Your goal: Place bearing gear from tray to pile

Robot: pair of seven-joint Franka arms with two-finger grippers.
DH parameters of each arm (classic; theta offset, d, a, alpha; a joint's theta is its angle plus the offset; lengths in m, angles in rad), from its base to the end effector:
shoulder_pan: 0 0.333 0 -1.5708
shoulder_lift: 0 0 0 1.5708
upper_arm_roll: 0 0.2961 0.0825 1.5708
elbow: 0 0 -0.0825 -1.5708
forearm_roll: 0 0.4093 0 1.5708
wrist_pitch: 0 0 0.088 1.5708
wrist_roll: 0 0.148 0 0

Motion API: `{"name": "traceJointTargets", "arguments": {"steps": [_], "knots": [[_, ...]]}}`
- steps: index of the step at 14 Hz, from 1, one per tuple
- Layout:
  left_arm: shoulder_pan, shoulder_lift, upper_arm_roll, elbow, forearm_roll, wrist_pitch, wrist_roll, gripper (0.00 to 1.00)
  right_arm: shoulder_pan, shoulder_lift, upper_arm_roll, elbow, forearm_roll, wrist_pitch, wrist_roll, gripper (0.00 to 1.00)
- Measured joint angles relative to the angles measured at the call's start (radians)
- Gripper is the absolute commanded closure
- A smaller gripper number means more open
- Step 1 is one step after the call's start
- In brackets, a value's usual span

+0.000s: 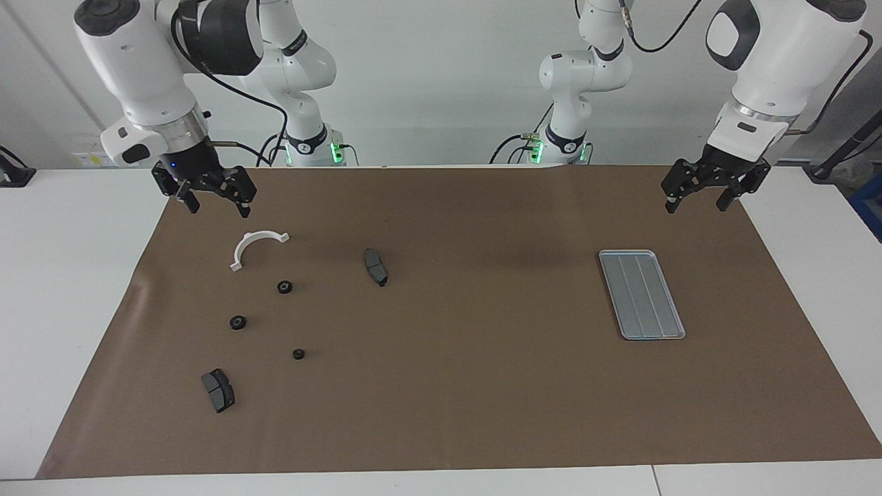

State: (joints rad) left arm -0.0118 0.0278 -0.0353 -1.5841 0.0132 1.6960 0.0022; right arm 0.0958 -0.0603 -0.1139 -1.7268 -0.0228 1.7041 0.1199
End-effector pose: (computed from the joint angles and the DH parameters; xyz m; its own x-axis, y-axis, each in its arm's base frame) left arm 0.6026 -0.0264 0.5522 0.9952 -0.0507 0.0840 -0.0498 -0.9987 -0.0124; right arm 0.5732 -0.0147 0.5317 0.9901 -0.1346 0.0388 -0.1351 -0.9908 0.0113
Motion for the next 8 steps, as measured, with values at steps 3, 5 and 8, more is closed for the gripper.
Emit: {"name": "traceJointTargets", "arguments": {"steps": [3, 5, 8], "knots": [[0.0, 0.0, 0.0, 0.0, 0.0, 0.0, 0.0, 0.0, -0.021, -0.006, 0.0, 0.078, 0.0, -0.091, -0.024, 0.0], [0.0, 0.0, 0.0, 0.0, 0.0, 0.0, 0.0, 0.0, -0.02, -0.006, 0.005, 0.096, 0.001, -0.116, -0.024, 0.0], [0.0, 0.0, 0.0, 0.0, 0.0, 0.0, 0.0, 0.0, -0.022, -0.008, 0.002, 0.095, 0.001, -0.148, -0.024, 0.0]]}}
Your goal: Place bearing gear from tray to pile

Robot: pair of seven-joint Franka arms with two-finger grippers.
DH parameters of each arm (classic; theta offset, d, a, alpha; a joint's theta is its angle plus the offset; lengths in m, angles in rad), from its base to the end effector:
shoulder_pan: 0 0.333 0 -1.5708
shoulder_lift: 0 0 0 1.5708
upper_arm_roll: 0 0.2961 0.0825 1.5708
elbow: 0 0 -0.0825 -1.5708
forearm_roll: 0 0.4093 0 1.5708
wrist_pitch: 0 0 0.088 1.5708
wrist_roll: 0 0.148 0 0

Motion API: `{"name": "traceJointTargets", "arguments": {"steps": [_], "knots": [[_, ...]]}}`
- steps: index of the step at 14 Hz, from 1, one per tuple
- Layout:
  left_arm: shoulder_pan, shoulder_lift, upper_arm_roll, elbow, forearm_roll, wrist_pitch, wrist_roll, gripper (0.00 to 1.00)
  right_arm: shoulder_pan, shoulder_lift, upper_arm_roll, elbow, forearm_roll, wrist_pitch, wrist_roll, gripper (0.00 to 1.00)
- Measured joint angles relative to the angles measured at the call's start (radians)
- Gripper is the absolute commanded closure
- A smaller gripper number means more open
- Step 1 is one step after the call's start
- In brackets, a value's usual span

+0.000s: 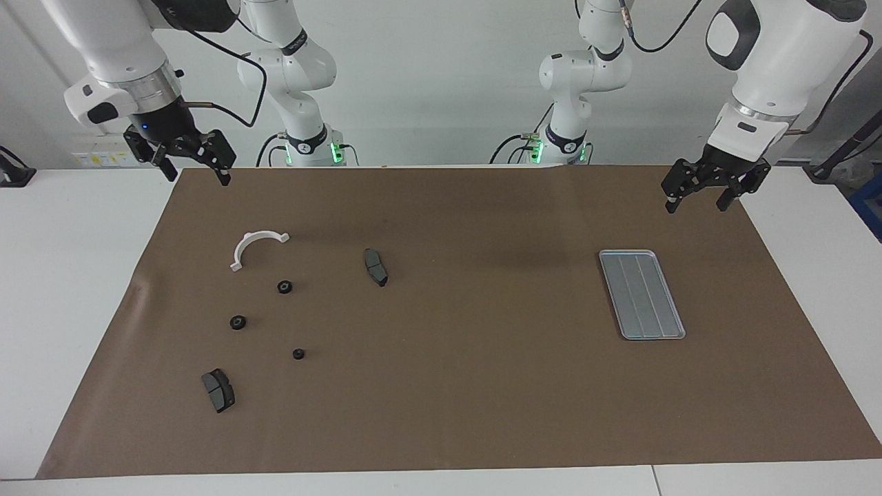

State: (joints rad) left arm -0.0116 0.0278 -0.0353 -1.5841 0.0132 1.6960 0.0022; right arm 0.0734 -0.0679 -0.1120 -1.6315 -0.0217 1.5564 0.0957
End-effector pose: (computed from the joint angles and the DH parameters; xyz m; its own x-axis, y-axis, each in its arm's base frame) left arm 0.6026 -0.0263 0.5522 0.9952 -0.0505 0.0840 -0.0496 -0.9987 -0.0124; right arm 0.5573 -0.0264 0.5706 0.9910 -0.1339 -0.0062 -0.1338 -0.9909 0.0148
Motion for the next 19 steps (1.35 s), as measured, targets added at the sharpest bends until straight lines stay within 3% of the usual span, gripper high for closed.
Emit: {"name": "traceJointTargets", "arguments": {"steps": [8, 19], "knots": [[0.0, 0.0, 0.0, 0.0, 0.0, 0.0, 0.0, 0.0, -0.082, -0.007, 0.065, -0.005, -0.001, -0.008, 0.0, 0.0], [0.001, 0.0, 0.0, -0.001, 0.0, -0.006, 0.0, 0.0, -0.073, -0.013, 0.078, -0.006, -0.001, -0.018, 0.023, 0.0]]}}
